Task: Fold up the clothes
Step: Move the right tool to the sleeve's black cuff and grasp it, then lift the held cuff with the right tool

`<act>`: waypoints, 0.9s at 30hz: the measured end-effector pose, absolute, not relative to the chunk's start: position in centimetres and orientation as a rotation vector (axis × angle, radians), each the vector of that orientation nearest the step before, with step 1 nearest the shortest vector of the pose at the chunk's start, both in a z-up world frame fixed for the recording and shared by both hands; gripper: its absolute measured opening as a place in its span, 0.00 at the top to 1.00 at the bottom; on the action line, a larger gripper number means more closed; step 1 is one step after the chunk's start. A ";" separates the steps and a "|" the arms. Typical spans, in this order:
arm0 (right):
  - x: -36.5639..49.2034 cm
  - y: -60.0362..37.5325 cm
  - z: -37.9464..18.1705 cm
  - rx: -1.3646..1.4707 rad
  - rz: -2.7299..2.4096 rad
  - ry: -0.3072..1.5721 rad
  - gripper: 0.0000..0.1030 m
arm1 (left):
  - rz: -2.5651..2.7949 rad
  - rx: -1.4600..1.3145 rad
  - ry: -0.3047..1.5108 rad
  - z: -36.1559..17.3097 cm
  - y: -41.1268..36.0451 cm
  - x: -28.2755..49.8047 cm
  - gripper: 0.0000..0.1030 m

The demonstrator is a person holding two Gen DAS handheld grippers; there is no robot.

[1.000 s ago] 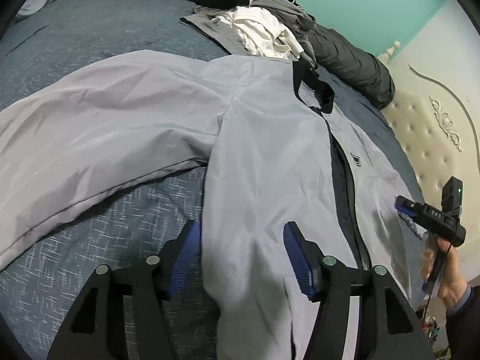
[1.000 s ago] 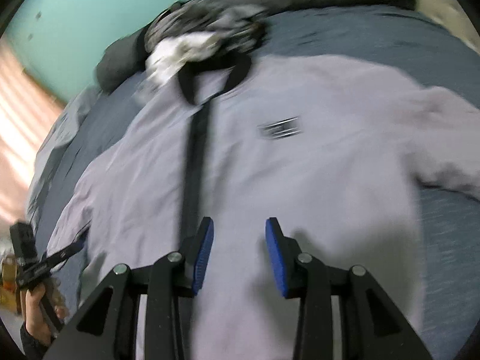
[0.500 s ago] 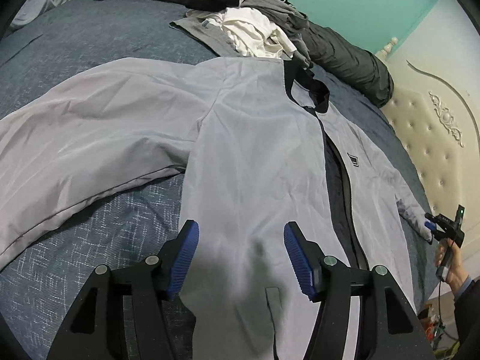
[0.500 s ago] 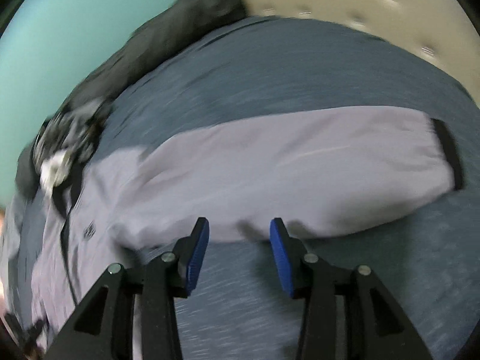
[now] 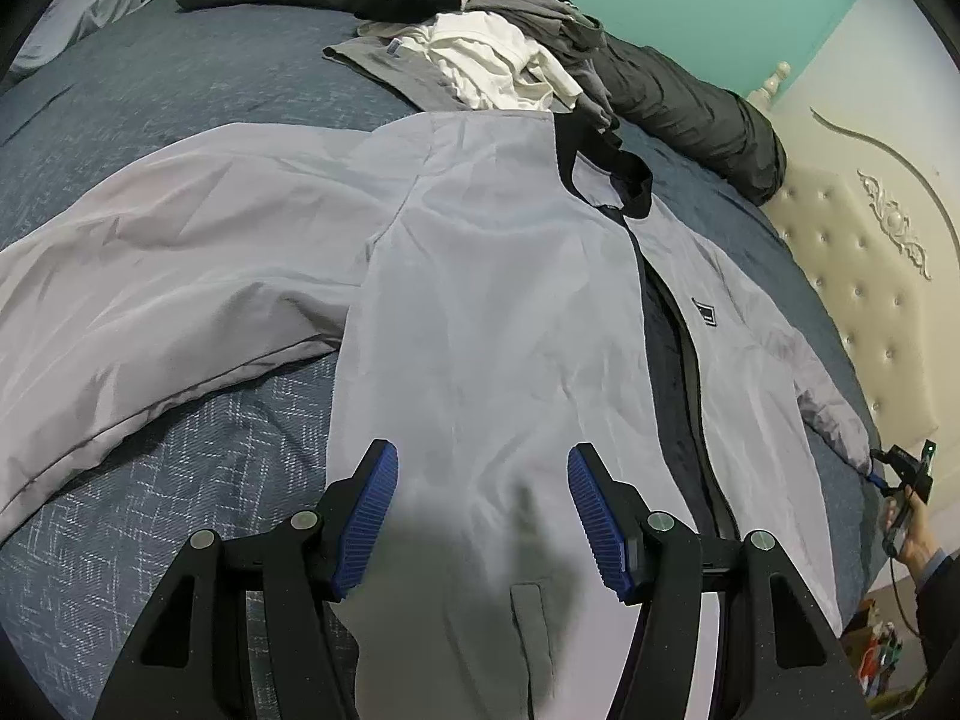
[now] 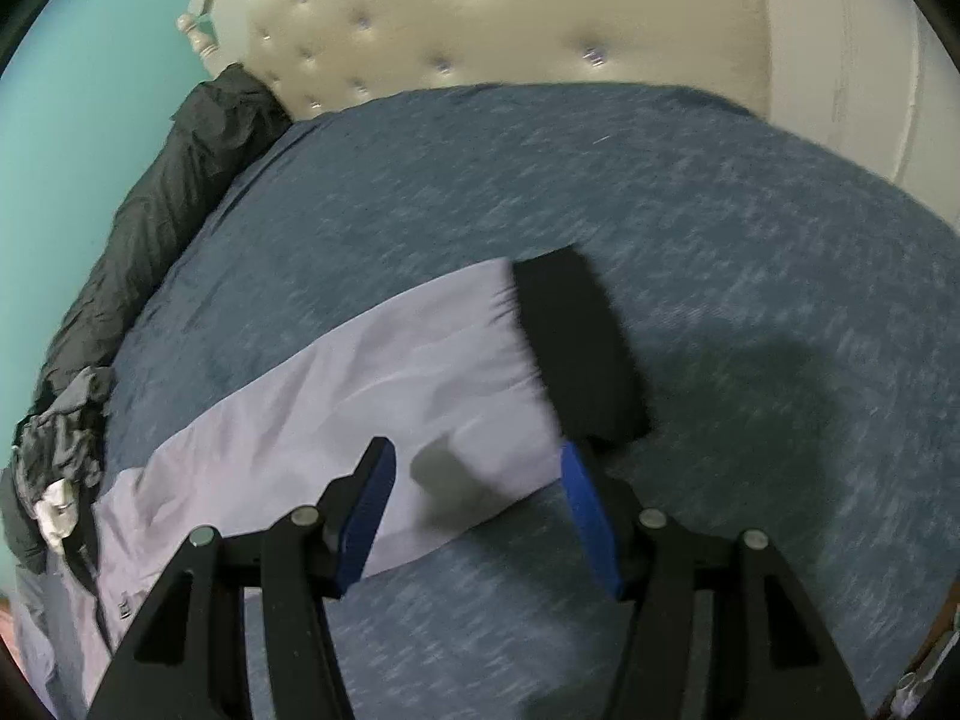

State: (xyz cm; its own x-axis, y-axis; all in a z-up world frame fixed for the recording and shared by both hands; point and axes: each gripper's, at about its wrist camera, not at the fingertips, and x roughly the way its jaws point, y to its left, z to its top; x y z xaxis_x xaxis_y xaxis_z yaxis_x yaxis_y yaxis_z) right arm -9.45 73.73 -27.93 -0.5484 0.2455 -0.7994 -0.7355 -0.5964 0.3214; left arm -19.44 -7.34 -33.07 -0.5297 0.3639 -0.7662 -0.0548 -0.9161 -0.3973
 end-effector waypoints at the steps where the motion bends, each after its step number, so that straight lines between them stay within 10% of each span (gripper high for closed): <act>1: -9.1 74.2 -28.0 -0.965 2.147 0.893 0.43 | 2.507 -1.372 -0.476 -33.1 -7.2 -19.5 0.39; 27: -7.6 74.9 -29.1 -0.984 2.151 0.876 0.55 | 2.506 -1.378 -0.461 -33.4 -6.9 -19.4 0.39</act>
